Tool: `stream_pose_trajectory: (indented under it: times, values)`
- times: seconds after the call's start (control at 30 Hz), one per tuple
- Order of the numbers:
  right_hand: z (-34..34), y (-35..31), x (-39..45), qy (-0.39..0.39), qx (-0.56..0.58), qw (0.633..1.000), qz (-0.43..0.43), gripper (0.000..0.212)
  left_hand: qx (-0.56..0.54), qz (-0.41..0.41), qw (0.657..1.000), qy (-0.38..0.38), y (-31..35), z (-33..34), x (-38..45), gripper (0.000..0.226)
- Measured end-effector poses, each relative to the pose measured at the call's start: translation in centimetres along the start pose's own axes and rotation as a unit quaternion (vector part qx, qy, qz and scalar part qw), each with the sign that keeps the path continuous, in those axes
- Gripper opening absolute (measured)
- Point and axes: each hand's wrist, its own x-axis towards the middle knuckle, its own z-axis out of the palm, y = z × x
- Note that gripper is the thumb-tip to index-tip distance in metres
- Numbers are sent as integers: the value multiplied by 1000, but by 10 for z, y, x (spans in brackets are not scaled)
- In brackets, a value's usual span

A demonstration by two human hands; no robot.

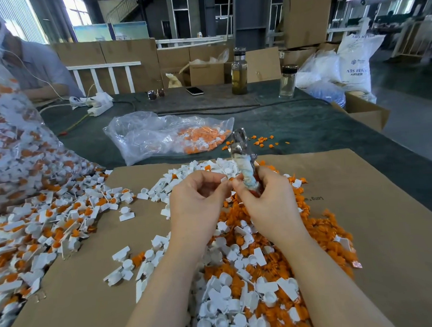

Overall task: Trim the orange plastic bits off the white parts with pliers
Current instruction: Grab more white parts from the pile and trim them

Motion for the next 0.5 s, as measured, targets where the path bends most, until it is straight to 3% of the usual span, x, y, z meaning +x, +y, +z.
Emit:
stream_pose_trajectory:
  times: [0.23, 0.5]
  values:
    - [-2, 0, 0, -15, 13, 1000, 14, 10, 9, 11, 1000, -1, -2, 3, 0, 15]
    - [-19, 0, 1, -197, 31, 980, 25, 14, -184, 0, 983, -3, -2, -20, 11, 9]
